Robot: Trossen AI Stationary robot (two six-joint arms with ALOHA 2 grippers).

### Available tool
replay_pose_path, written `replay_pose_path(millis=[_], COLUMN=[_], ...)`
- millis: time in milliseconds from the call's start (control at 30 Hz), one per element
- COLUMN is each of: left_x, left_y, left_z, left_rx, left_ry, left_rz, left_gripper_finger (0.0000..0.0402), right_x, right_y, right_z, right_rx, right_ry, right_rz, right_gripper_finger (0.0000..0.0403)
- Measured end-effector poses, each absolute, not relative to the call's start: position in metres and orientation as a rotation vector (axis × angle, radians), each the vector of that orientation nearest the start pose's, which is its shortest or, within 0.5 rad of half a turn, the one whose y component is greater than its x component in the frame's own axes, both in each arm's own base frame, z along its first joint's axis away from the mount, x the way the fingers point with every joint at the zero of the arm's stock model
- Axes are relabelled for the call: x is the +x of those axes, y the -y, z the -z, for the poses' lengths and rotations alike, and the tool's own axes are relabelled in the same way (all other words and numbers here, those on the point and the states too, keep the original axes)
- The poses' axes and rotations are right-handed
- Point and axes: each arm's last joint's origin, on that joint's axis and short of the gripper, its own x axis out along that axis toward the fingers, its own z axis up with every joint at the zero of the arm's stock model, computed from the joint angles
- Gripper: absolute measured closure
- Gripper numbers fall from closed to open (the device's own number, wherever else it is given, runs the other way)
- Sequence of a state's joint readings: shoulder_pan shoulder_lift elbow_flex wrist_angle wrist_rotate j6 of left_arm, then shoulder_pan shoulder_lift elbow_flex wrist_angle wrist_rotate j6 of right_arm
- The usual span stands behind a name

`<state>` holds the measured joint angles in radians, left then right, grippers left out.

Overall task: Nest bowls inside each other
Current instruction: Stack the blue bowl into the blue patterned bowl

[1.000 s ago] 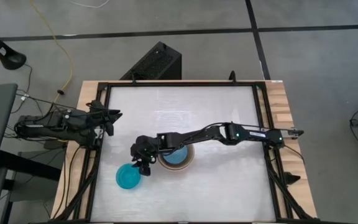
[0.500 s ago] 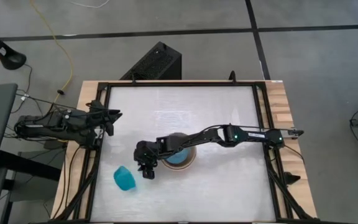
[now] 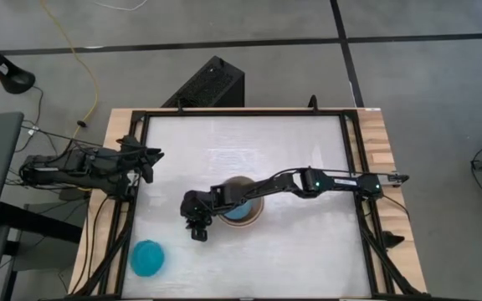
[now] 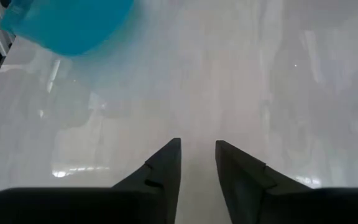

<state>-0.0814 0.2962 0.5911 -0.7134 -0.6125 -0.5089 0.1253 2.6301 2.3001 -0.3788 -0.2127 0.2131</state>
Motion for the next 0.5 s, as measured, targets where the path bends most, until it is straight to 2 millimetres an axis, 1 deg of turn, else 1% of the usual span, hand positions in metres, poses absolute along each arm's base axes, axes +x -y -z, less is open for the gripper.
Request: replay_pose_path(millis=[133,233,333,500], left_x=[0.069,0.069,0.069,0.069], left_y=[-0.011,-0.011,-0.011,-0.011], left_z=[-0.271,-0.271,-0.271,-0.271], left_rx=[-0.341,-0.342,-0.337,-0.333], left_ry=[-0.269,-0.271,-0.273,-0.277], left_rz=[-0.612,-0.61,-0.609,-0.598], left_gripper_finger=[0.0315,0.0315,0.0315,0.0315], right_x=[0.57,0.571,0.573,0.574], right_y=[-0.072,-0.064,-0.054,-0.038], right_z=[-0.149,-0.152,-0.161,-0.182], right_rx=[0.237,0.241,0.235,0.247], right_ry=[-0.738,-0.722,-0.699,-0.651], right_rz=[-0.237,-0.226,-0.215,-0.209], right_gripper_finger=[0.0285,0.0291,0.0291,0.0291])
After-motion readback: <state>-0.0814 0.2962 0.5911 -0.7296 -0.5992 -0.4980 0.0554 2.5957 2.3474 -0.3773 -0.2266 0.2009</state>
